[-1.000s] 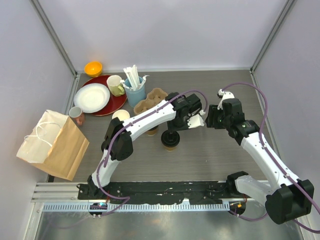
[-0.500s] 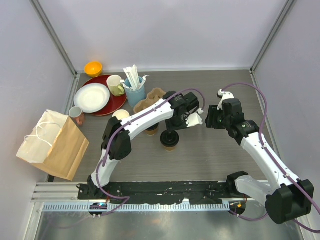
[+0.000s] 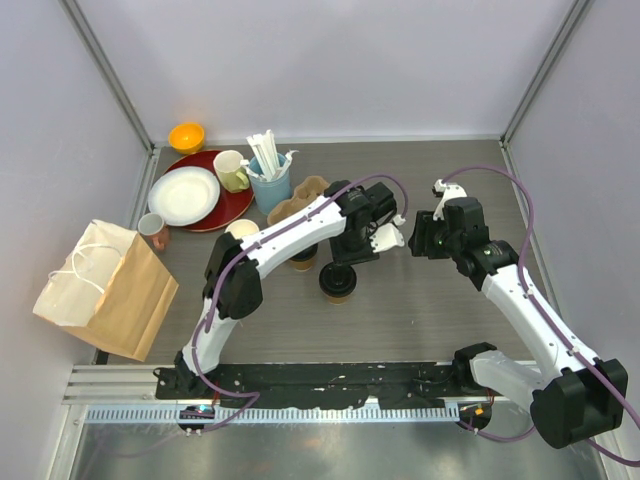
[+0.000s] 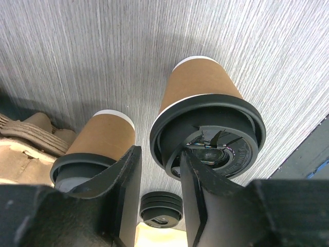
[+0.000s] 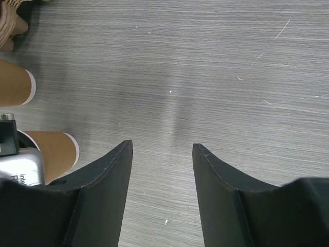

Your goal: Pack the takeout coffee

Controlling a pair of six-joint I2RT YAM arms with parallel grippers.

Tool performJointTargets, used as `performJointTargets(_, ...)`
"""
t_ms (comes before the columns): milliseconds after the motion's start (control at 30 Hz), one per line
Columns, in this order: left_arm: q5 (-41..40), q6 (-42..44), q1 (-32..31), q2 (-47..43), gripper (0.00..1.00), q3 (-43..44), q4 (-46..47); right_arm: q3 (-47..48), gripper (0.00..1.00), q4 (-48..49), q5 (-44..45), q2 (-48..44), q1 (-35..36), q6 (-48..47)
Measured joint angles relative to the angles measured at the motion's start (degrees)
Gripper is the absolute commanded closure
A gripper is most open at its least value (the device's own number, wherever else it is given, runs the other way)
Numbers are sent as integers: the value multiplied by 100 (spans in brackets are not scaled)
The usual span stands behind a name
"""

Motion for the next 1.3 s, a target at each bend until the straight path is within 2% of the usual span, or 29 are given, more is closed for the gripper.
performJointTargets(267,0,-87,0,-42,56,247,-24,0,44,4,-146,0,0,-26)
performJointTargets(433,7,-94,4,-173,56,345,-24,0,45,26,-251,0,0,-55)
performJointTargets(533,160,-184,90,-380,67,293,-13,-28,47,111,-450,-22,0,-66)
performJointTargets(567,299,-271,153,-522,77,201,-2,-70,49,188,-562,-50,0,-59)
performJointTargets(667,656,-555,597,-1276,87,-535,153,-245,51,531,-1008,-160,2,164)
performJointTargets(733,809,-752,1019,-1921,87,-1248,463,-393,51,896,-1355,-144,55,372)
performJointTargets(833,997,-1073,1530,-2688,80,-2159,837,-535,53,1309,-1797,76,212,638)
performJointTargets(933,1668,-1499,1773,-3178,68,-3036,1296,-584,57,1628,-2210,413,420,870)
performJointTargets(1133,3010,-2514,2363,-3285,62,-4336,2337,-1008,58,2245,-2916,680,544,1478)
performJointTargets(1300,3512,-3187,2433,-3287,62,-5040,3150,-1423,58,2487,-3220,693,608,1864)
